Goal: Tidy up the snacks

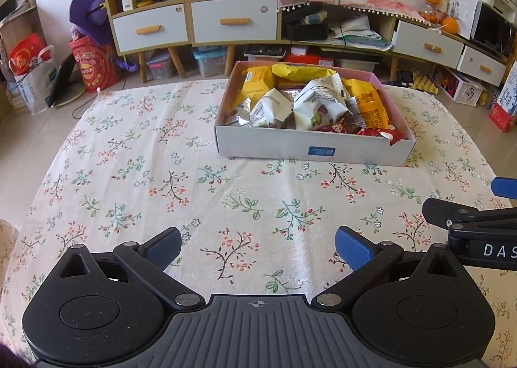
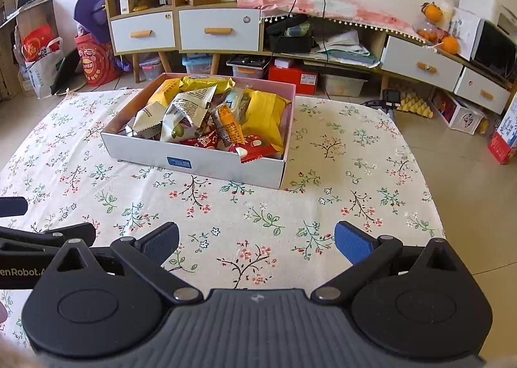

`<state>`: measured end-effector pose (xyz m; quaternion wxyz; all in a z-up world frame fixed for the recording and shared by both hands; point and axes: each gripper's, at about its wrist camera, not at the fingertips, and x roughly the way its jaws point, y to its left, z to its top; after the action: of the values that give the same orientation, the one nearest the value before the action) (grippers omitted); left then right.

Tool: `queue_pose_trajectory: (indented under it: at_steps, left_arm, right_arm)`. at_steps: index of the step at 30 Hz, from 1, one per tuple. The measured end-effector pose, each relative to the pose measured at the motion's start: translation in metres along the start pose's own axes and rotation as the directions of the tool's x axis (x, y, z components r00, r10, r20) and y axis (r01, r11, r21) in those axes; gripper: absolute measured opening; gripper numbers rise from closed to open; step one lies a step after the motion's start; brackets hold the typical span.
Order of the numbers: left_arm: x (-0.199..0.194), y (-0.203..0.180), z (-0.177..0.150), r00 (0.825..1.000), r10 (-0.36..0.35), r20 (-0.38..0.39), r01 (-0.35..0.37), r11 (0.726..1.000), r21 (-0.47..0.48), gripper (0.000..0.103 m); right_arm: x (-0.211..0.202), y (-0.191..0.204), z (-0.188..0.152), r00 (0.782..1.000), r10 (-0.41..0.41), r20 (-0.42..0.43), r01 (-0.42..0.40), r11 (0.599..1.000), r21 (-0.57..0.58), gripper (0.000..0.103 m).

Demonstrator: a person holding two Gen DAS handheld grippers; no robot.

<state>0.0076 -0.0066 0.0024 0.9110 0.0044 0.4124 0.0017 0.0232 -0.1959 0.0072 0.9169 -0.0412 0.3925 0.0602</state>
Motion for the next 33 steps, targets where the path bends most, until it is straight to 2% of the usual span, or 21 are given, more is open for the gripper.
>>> queue_pose_trajectory:
  at_steps: [33]
  left_arm:
    - [0.0009, -0.0017, -0.0001, 1.000, 0.005, -0.004, -0.005, 1.000, 0.013, 0.102]
  right_arm:
    - [0.0020, 0.0034, 0.0009, 1.000, -0.010, -0.009, 0.010, 1.000, -0.018, 0.103]
